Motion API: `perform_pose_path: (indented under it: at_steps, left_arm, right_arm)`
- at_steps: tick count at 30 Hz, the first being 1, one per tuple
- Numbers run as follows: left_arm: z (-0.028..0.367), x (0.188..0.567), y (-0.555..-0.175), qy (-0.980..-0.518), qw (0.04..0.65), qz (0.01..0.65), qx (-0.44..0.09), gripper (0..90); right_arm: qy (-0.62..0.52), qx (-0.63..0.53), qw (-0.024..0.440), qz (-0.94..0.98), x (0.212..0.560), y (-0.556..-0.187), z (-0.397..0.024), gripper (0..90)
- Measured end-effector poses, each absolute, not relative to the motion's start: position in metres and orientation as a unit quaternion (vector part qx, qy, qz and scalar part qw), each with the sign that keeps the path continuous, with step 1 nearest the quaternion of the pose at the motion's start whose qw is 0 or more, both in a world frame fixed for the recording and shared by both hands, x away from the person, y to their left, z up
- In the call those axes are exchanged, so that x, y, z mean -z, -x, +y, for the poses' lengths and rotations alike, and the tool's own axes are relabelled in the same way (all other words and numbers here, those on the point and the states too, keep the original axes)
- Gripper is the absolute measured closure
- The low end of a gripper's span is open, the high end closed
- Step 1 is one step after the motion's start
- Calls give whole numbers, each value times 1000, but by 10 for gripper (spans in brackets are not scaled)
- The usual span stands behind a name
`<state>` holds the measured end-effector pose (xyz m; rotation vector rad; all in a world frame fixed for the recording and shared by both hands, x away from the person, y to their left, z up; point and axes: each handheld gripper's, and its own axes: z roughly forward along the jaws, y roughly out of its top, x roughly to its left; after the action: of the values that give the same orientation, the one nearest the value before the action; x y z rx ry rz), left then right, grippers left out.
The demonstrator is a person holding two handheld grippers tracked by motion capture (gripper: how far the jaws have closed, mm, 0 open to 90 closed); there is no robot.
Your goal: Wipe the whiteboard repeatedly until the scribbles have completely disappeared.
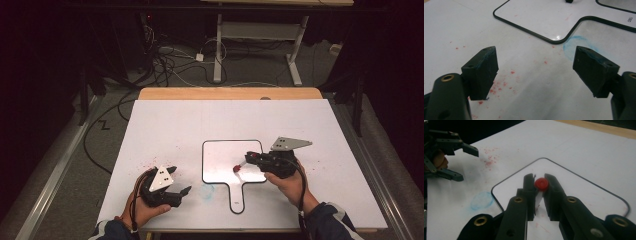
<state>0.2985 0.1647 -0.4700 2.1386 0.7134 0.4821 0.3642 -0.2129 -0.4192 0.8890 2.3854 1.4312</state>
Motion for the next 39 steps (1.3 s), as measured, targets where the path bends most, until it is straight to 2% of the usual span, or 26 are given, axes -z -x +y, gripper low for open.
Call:
perform_pose_path:
  at_steps: [6, 11, 20, 26, 31, 39]
  left_arm:
    - [164, 470, -299, -849, 404, 281, -191, 195]
    - [162, 470, -299, -851, 403, 278, -190, 195]
    - [162, 470, -299, -852, 401, 277, -189, 195]
    - [161, 471, -299, -853, 400, 277, -188, 195]
    - [162, 471, -299, -854, 400, 277, -187, 195]
    - [163, 471, -298, -852, 401, 281, -186, 195]
  right_arm:
    - [-313, -464, 114, 821, 411, -359, -234, 811]
    - [-308, -452, 110, 830, 407, -357, -233, 811]
    - [-276, -463, 103, 836, 412, -356, -196, 811]
    - [-262, -483, 79, 832, 419, -355, -173, 811]
    - [-257, -485, 83, 832, 421, -354, -159, 811]
    - [-292, -460, 97, 833, 414, -362, -192, 811]
